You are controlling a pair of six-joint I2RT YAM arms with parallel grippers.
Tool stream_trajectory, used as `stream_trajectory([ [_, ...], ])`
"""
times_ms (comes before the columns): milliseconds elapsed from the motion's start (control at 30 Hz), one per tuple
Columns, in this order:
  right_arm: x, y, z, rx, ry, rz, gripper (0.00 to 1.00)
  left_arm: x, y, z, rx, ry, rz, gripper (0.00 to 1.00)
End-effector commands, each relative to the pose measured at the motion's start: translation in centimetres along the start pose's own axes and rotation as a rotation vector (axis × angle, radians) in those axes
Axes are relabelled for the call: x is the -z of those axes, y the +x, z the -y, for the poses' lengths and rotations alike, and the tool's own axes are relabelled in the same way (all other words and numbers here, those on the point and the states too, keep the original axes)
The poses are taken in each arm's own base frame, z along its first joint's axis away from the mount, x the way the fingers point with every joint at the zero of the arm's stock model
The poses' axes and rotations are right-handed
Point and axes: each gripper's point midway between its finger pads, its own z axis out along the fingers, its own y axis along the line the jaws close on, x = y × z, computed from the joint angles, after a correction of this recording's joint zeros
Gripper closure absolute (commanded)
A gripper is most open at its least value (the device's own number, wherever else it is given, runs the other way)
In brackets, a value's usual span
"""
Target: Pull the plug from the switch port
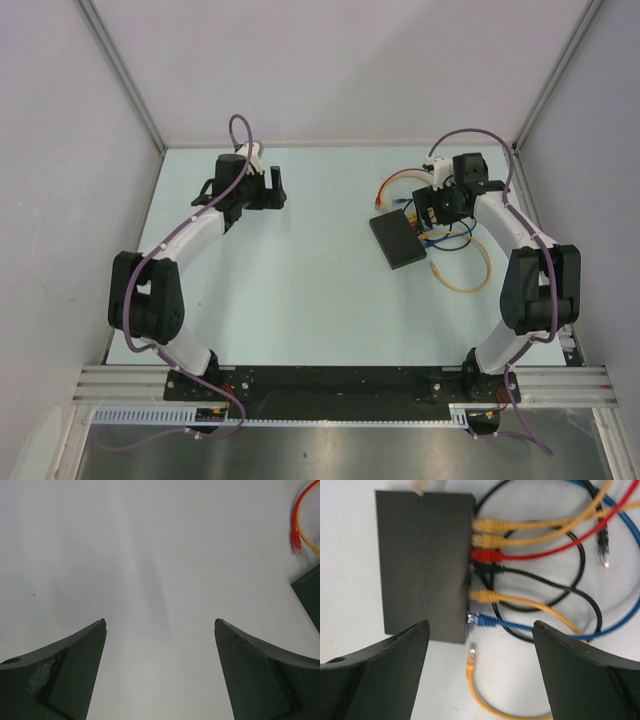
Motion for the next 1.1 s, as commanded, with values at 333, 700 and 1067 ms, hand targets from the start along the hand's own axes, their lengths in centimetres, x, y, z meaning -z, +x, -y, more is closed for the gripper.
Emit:
stream_trajectory([
  [333,3.1,0.6,0.6,-0.044,-0.113,0.018,0.27,-0.4,-1.6,1.0,-0.001,0.036,0.026,0.09],
  [700,-2.4,1.1,-0.6,-0.120,-0.165,-0.048,0.39,0.7,-2.2,0.6,-0.043,0.010,0.040,0.09],
  [1067,-5.0,1.2,-0.9,-0.083,-0.177,-0.075,0.49,1.9,-1.3,0.2,-0.051,-0.006,0.052,0.09],
])
